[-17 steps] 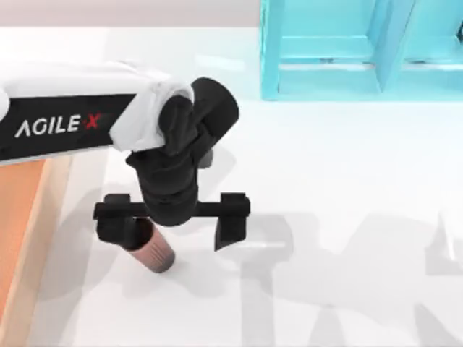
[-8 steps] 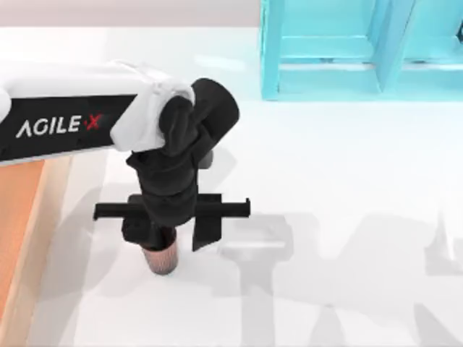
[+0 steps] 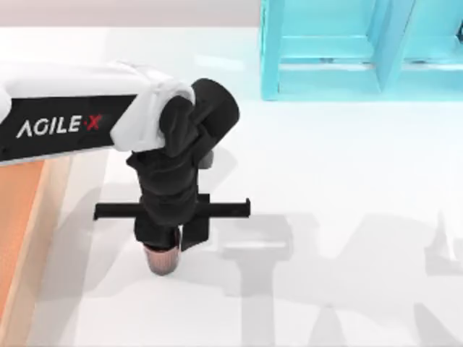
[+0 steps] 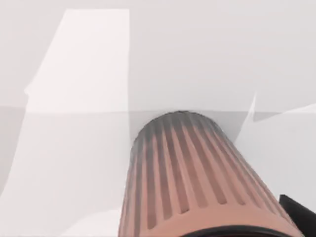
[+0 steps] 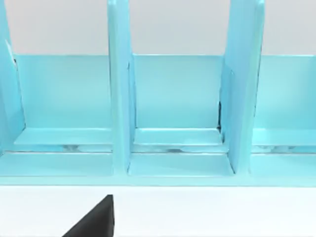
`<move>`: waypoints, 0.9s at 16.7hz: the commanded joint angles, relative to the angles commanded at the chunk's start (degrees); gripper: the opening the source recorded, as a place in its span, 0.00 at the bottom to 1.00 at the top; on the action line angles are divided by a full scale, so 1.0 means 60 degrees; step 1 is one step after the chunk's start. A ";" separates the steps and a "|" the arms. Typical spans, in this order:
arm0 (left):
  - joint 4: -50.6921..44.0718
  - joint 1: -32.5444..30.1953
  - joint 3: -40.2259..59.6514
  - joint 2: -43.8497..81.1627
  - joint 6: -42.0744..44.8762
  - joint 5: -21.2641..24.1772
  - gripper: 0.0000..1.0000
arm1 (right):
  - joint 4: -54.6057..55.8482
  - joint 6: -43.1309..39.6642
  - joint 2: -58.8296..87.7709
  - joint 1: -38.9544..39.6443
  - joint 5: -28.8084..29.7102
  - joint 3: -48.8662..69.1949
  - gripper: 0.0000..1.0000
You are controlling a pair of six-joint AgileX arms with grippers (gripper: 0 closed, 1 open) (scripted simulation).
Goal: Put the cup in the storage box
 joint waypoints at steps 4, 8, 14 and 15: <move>-0.0004 0.0004 0.0006 -0.0011 0.0007 -0.0001 0.00 | 0.0000 0.0000 0.0000 0.0000 0.0000 0.0000 1.00; -0.0150 0.0226 0.0300 -0.0061 0.0496 0.0155 0.00 | 0.0000 0.0000 0.0000 0.0000 0.0000 0.0000 1.00; -0.1049 0.1825 0.1519 -0.0512 0.3063 0.0748 0.00 | 0.0000 0.0000 0.0000 0.0000 0.0000 0.0000 1.00; -0.1284 0.2216 0.1747 -0.0603 0.3572 0.0837 0.00 | 0.0000 0.0000 0.0000 0.0000 0.0000 0.0000 1.00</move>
